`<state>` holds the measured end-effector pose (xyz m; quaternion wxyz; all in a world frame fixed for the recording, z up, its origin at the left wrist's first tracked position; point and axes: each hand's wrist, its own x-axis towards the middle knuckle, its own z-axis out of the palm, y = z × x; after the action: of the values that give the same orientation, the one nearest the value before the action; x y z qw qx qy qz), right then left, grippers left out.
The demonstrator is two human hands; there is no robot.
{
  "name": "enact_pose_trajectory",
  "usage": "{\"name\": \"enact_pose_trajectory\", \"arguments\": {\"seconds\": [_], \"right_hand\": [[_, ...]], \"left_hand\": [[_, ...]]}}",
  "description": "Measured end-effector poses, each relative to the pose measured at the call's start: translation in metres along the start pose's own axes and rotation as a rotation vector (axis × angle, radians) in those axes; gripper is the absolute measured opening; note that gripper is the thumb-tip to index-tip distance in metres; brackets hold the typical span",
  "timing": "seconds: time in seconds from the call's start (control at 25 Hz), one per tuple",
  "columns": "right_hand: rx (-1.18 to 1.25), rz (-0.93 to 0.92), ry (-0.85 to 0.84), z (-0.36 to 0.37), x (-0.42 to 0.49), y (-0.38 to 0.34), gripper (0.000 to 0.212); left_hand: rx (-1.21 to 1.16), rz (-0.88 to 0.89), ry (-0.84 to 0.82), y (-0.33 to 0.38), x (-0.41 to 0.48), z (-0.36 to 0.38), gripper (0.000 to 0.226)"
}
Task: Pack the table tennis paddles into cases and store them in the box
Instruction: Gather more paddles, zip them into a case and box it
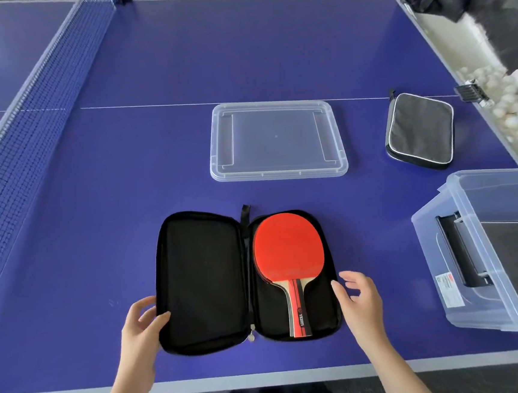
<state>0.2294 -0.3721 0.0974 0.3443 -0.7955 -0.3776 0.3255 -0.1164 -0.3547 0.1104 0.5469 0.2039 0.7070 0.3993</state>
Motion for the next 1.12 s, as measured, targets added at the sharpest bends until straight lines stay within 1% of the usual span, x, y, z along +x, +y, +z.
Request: {"name": "enact_pose_trajectory", "arguments": {"seconds": [0.08,0.16,0.28,0.36,0.44,0.48,0.56,0.64,0.72,0.8,0.88,0.96,1.04,1.12], "right_hand": [[0.046,-0.049,-0.113,0.008,-0.007,-0.03,0.015],[0.075,-0.097,-0.276,0.015,-0.013,-0.062,0.014],[0.219,-0.1,-0.49,0.018,-0.023,-0.103,0.018],[0.348,-0.056,-0.568,0.016,-0.025,-0.116,0.02],[0.33,-0.073,-0.545,0.015,-0.022,-0.116,0.022],[0.27,-0.09,-0.496,0.012,-0.019,-0.113,0.022],[0.162,-0.081,-0.393,0.005,-0.011,-0.1,0.026],[0.123,-0.026,-0.308,-0.005,0.001,-0.087,0.029],[0.14,0.045,-0.242,-0.015,0.014,-0.074,0.028],[0.133,0.084,-0.237,-0.021,0.025,-0.062,0.027],[0.101,0.126,-0.244,-0.023,0.034,-0.049,0.025],[0.085,0.179,-0.259,-0.02,0.043,-0.036,0.024],[0.027,0.216,-0.276,-0.015,0.052,-0.025,0.026],[0.006,0.241,-0.292,-0.011,0.058,-0.016,0.031]], "left_hand": [[-0.067,0.061,-0.116,0.015,-0.03,0.009,0.027],[-0.03,0.154,-0.213,0.027,-0.052,0.027,0.032],[0.167,0.26,-0.352,0.034,-0.075,0.063,0.042],[0.31,0.323,-0.426,0.031,-0.086,0.087,0.055],[0.391,0.388,-0.508,0.023,-0.094,0.107,0.062],[0.389,0.387,-0.544,0.02,-0.097,0.114,0.06],[0.349,0.31,-0.581,0.016,-0.098,0.123,0.049],[0.328,0.253,-0.521,0.011,-0.09,0.125,0.038],[0.3,0.197,-0.37,0.006,-0.074,0.124,0.029],[0.296,0.114,-0.248,0.005,-0.055,0.125,0.028],[0.328,0.027,-0.183,0.005,-0.035,0.13,0.04],[0.357,-0.04,-0.16,0.005,-0.017,0.14,0.053],[0.371,-0.101,-0.171,0.004,-0.002,0.151,0.062],[0.317,-0.178,-0.197,0.006,0.005,0.161,0.068]]}}
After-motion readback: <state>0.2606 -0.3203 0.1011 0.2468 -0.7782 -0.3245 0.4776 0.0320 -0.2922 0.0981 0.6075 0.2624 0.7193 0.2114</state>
